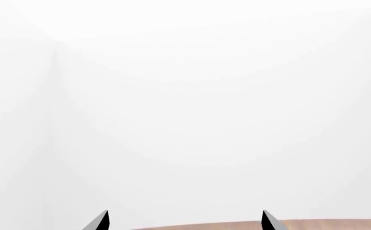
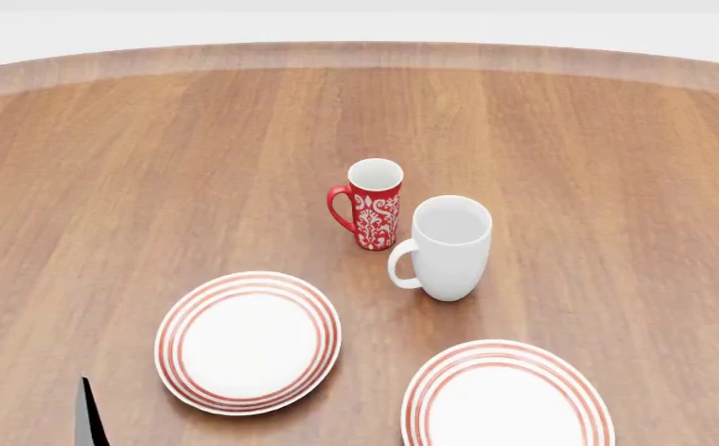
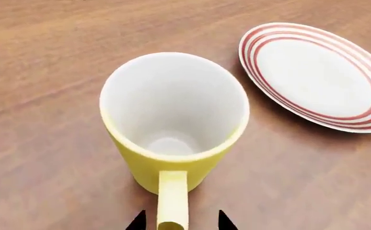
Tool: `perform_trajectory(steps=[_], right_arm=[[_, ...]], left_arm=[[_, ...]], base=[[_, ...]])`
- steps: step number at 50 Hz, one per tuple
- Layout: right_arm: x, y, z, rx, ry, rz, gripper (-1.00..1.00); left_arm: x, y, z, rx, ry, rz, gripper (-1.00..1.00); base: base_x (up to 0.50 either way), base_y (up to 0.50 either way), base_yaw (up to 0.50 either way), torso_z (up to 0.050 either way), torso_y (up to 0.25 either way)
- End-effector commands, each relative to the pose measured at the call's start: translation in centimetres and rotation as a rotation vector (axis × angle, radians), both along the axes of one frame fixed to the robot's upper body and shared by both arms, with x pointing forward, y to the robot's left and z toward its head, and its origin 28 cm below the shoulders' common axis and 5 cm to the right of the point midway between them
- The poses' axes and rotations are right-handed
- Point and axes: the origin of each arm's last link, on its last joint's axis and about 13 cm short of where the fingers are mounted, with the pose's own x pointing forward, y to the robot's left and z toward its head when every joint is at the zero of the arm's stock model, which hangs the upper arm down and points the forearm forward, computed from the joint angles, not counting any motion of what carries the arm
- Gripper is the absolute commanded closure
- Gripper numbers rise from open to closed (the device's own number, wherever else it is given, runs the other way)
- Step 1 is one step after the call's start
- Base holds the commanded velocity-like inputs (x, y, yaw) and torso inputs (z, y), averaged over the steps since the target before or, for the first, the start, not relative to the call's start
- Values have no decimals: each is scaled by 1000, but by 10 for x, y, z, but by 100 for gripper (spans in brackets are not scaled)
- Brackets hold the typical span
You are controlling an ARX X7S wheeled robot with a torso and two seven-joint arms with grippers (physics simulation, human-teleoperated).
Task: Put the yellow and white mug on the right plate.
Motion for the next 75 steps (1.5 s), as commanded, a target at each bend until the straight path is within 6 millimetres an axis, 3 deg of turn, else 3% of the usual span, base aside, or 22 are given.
perform_trajectory(steps=[1, 11, 19, 25, 32, 46, 61, 75], right_arm=[[-3, 5, -7, 13, 11, 0, 100], [-3, 5, -8, 16, 10, -7, 100], [7, 2, 3, 43, -29, -49, 100], [26, -5, 31, 90, -112, -104, 100], [53, -35, 68, 101, -211, -209, 100], [54, -85, 116, 102, -335, -369, 100], [49, -125, 128, 73, -367, -521, 100], [45, -138, 127, 55, -331, -550, 100]], left_arm=[[-1, 0, 0, -1, 3, -2, -100], [-2, 0, 2, 2, 3, -4, -100], [-1, -1, 2, 4, 2, -4, -100], [-2, -1, 2, 5, -3, -2, -100], [-4, -1, 7, 5, 0, -2, -100], [-3, -1, 8, 4, 7, 2, -100], [-3, -1, 9, 5, -4, 5, -100], [-4, -2, 8, 11, -5, 4, -100]], base=[[0, 0, 0, 0, 0], [0, 0, 0, 0, 0], [0, 0, 0, 0, 0], [0, 0, 0, 0, 0], [0, 0, 0, 0, 0], [0, 0, 0, 0, 0], [0, 0, 0, 0, 0], [0, 0, 0, 0, 1]])
